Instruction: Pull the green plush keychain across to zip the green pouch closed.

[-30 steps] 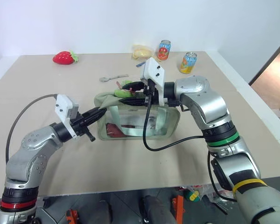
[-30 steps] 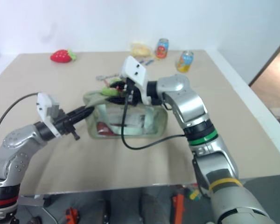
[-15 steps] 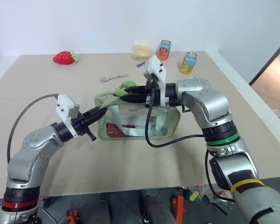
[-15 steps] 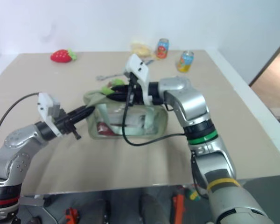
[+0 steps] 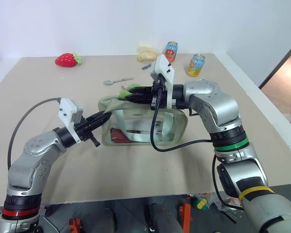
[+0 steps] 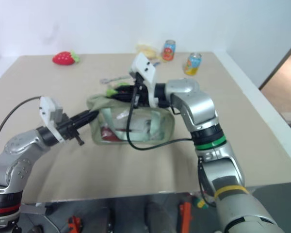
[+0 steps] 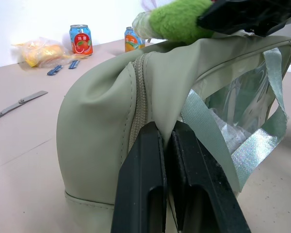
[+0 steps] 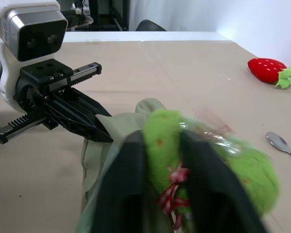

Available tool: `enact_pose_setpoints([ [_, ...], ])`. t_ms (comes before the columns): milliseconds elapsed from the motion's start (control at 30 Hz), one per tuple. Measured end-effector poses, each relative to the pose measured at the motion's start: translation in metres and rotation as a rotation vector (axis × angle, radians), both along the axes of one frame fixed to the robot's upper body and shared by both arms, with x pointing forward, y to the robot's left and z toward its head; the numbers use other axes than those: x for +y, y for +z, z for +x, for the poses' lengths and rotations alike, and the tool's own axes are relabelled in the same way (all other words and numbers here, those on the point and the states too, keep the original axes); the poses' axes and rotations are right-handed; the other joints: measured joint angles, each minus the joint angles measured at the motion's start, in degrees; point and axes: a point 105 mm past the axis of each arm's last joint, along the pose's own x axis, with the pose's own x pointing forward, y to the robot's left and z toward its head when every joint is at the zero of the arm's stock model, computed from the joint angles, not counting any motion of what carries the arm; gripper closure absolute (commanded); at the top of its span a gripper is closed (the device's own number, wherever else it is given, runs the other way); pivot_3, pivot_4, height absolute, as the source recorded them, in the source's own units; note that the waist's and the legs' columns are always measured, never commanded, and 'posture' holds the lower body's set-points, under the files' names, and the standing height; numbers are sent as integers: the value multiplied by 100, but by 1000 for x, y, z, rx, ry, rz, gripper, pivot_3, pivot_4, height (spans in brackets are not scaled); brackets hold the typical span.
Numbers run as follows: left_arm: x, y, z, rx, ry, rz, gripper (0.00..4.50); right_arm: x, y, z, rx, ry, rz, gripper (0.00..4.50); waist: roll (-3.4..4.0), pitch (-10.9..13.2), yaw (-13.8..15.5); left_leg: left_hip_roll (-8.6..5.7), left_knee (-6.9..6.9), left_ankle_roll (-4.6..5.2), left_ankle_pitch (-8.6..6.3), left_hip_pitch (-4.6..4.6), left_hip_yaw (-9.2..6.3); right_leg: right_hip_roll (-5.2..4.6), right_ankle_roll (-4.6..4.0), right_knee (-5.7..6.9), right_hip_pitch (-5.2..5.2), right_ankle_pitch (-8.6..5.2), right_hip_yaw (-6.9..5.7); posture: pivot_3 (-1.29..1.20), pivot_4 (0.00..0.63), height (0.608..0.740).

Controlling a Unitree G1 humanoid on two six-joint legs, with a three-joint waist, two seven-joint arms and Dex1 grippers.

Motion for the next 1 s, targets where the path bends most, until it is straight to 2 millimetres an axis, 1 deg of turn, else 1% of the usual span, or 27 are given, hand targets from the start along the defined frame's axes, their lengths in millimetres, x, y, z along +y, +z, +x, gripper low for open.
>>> enact_pose_setpoints([
  [233,1,1,5,4,21,-21,4500,-1,1,0,1,1,9,4479,0,0,1,0,0,0,0,0,0,0,3,0,0,2,0,0,150,740],
  [300,0,2,7,2,34,-31,4500,-1,10,-2,-52,5,33,4479,1,1,4,-1,0,0,0,-3,-1,0,7,0,-2,4,0,0,150,740],
  [367,-2,4,9,-1,46,-45,4500,-6,25,-6,-115,-2,60,4479,3,2,14,-2,0,0,0,-7,-2,-1,11,-1,-3,6,-1,0,150,740],
  [433,-4,6,11,-2,53,-63,4500,-21,43,-8,-181,-37,69,4479,2,3,46,-5,0,0,0,-11,-5,-4,12,-3,-3,6,-2,0,150,740],
  [533,-8,10,13,-1,50,-82,4500,-61,65,-7,-268,-152,56,4479,2,4,132,-10,1,0,0,-17,-4,-8,11,-9,-6,1,0,0,150,740],
  [567,-8,11,14,-1,51,-85,4500,-74,69,-8,-292,-194,47,4479,1,4,135,-10,0,0,-1,-17,-1,-7,13,-9,-6,0,2,0,150,740],
  [633,-11,13,14,-5,48,-91,4500,-108,62,-9,-309,-303,-21,4479,-4,2,170,-11,-2,-2,-5,-22,-11,-8,12,-11,-4,-13,-5,0,150,740],
  [667,-11,13,14,-2,49,-91,4500,-136,49,-7,-290,-402,-64,4479,-5,1,187,-13,-2,-3,-7,-25,-12,-11,15,-11,-3,-19,-4,0,150,740],
  [700,-10,13,15,0,53,-92,4500,-160,35,-4,-260,-490,-104,4479,-4,2,183,-15,-2,-3,-11,-25,-5,-12,17,-10,-7,-21,3,0,150,740],
  [767,-7,14,15,-4,60,-91,4500,-191,14,-1,-212,-605,-170,4479,6,8,159,-19,-4,1,-14,-23,3,-16,21,-10,-9,-21,11,0,150,740],
  [800,-9,15,15,-5,52,-89,4500,-203,5,-3,-214,-650,-227,4479,14,9,143,-19,-4,7,-17,-22,12,-14,24,-9,-13,-20,22,0,150,740],
  [867,-13,14,14,0,31,-85,4500,-222,-18,-11,-188,-704,-356,4479,15,9,127,-13,-6,11,-19,-11,14,-6,25,-7,-11,-22,27,0,150,740],
  [900,-15,14,13,3,18,-82,4500,-225,-27,-16,-183,-710,-410,4479,15,9,124,-13,-6,12,-20,-11,14,-3,25,-6,-11,-22,28,0,150,740],
  [933,-17,13,13,4,9,-82,4500,-223,-40,-22,-175,-699,-463,4479,13,8,121,-8,-7,12,-20,-2,11,2,24,-5,-4,-23,26,0,150,740],
  [1000,-16,13,13,6,11,-81,4500,-212,-64,-28,-135,-669,-500,4479,13,9,100,-6,-6,11,-20,1,13,7,26,-2,-6,-20,31,0,150,740],
])
